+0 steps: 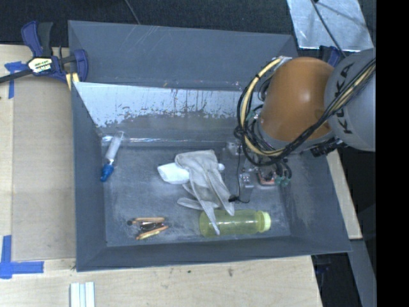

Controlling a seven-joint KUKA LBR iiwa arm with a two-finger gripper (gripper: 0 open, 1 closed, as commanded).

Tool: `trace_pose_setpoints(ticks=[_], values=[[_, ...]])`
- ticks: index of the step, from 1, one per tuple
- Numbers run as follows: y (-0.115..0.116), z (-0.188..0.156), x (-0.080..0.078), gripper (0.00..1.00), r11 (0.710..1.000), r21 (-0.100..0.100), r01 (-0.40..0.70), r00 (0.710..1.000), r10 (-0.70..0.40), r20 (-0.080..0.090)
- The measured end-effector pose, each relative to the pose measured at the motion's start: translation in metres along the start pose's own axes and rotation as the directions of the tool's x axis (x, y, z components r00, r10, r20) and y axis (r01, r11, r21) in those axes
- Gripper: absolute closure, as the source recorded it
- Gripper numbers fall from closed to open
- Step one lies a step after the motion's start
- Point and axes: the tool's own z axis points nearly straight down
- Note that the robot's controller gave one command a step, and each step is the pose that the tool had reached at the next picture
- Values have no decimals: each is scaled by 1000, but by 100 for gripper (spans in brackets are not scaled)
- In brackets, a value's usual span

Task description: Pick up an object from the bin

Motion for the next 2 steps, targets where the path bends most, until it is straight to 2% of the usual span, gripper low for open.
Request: trace_pose_setpoints(ticks=[1,2], values=[[0,-5,-2,0,1000,0,0,1000,0,8],[26,32,-30,0,1000,-1,-5,1000,5,19]])
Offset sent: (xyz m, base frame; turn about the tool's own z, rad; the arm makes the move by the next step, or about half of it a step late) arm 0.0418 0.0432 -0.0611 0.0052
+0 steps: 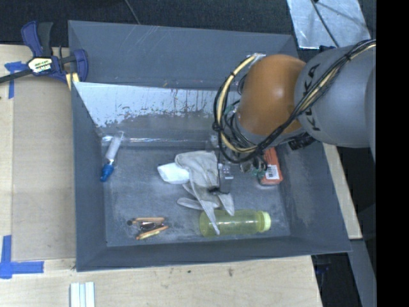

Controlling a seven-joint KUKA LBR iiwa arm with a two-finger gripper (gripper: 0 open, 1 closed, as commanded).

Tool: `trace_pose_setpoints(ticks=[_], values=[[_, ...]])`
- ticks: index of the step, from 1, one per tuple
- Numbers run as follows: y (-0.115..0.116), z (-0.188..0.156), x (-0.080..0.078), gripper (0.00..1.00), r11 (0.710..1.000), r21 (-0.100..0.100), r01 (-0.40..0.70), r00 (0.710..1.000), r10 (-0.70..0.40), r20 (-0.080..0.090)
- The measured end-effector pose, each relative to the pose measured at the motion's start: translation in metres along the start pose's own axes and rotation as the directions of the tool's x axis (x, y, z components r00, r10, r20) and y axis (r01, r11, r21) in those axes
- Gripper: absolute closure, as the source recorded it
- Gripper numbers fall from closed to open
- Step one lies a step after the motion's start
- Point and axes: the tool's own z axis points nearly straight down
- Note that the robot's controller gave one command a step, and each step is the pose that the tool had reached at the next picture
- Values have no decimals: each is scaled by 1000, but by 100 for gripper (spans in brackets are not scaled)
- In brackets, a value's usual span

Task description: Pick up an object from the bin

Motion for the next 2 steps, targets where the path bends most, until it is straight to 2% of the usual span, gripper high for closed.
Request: trace_pose_setpoints(ticks=[1,2], values=[[10,33,-3,0,996,-2,90,996,-90,-10],[25,52,-10,100,993,0,-116,993,116,-2]])
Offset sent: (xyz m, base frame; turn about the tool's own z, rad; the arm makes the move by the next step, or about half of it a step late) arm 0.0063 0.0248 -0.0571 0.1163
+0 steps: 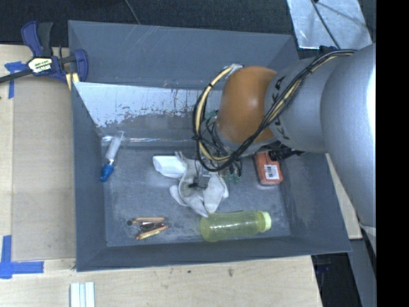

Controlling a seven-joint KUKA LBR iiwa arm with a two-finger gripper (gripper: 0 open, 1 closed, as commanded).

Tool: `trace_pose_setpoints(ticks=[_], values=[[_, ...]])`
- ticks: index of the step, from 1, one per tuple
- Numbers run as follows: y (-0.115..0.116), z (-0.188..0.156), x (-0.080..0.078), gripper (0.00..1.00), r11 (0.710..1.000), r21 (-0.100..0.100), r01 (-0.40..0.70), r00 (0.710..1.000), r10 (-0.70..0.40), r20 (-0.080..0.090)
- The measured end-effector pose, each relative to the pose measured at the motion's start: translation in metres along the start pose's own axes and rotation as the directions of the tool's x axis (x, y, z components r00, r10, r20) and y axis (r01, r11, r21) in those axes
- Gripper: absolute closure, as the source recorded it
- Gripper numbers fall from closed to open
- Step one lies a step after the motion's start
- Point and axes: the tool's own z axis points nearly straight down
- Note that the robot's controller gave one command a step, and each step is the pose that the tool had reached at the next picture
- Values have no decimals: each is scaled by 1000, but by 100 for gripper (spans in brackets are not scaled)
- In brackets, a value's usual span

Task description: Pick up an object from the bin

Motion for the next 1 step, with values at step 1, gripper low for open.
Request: trace_pose_setpoints(ticks=[1], values=[[0,0,0,100,1000,0,0,1000,0,0]])
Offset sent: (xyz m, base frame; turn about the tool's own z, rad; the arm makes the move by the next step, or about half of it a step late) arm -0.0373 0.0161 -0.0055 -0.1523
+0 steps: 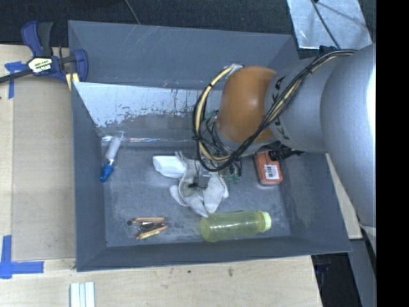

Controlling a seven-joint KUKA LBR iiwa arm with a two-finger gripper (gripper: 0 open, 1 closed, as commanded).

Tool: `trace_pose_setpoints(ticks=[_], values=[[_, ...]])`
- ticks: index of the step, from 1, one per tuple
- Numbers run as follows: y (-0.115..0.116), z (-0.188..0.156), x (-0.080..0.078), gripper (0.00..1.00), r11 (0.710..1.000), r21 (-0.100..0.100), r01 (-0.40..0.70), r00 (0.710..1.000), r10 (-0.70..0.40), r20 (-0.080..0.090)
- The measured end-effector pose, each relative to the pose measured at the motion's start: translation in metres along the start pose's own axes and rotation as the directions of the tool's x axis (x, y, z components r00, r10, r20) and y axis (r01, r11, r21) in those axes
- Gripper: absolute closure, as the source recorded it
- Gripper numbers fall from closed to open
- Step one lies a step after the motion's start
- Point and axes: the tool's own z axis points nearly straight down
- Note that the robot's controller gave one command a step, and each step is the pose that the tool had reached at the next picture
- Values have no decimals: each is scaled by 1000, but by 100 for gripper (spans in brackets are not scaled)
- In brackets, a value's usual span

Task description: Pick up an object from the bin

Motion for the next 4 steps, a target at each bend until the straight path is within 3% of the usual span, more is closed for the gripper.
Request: trace_pose_setpoints(ticks=[1,2,3,4], values=[[0,0,0,100,1000,0,0,1000,0,0],[1,-77,32,100,952,-1,306,952,-306,-8],[0,-77,32,100,952,-1,305,952,-305,-8],[-9,-241,16,100,952,0,306,952,-306,-6]])
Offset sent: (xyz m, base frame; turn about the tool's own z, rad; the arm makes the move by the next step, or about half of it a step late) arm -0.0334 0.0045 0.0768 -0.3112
